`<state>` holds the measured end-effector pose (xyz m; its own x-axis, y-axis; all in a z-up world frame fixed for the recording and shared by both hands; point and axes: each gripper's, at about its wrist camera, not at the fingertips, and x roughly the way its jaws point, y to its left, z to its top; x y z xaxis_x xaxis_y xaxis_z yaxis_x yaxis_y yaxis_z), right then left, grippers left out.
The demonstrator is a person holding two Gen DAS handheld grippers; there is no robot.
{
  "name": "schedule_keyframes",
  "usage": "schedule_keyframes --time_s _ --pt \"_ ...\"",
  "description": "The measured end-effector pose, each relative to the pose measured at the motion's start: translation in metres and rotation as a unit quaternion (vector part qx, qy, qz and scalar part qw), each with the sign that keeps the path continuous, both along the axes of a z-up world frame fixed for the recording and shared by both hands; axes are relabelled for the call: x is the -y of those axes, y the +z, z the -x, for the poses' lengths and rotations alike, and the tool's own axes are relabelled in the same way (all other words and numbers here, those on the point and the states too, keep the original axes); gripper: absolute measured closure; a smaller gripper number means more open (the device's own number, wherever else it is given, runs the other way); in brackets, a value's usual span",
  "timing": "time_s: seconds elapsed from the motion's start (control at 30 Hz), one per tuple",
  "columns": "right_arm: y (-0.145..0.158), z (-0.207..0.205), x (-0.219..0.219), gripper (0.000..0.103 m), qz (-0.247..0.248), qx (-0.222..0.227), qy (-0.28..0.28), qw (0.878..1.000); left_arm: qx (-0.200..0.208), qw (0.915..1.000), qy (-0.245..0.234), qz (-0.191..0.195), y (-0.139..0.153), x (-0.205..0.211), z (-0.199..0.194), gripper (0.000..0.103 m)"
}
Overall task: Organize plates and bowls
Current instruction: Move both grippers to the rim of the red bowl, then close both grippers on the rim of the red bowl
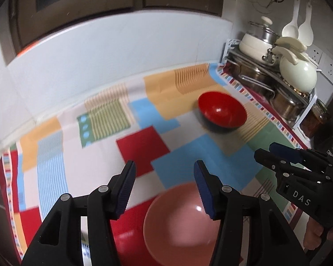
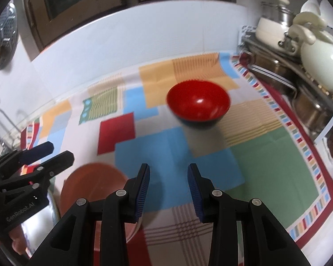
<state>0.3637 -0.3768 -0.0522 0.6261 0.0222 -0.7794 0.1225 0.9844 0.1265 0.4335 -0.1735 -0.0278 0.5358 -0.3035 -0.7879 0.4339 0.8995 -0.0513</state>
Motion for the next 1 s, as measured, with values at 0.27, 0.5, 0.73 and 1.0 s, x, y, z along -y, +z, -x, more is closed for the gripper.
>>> schedule_keyframes --time_s 0.27,0.5,0.73,1.0 --pt "0.018 -0.021 0.021 0.066 0.015 0.035 -0.032 0.999 0.025 0.9990 -0.036 -0.002 0.012 0.029 -0.038 0.050" --pt "0.019 -0.046 0.040 0.066 0.032 0.049 -0.054 0.997 0.035 0.9968 -0.070 -0.015 0.004 0.056 -0.069 0.050" --pt "0.004 -0.073 0.060 0.066 0.028 0.035 -0.076 0.996 0.019 0.9943 -0.103 -0.019 -0.017 0.082 -0.100 0.050" --pt "-0.021 -0.096 0.075 0.066 0.015 0.012 -0.099 0.995 -0.014 0.9879 -0.152 -0.024 -0.048 0.111 -0.127 0.051"
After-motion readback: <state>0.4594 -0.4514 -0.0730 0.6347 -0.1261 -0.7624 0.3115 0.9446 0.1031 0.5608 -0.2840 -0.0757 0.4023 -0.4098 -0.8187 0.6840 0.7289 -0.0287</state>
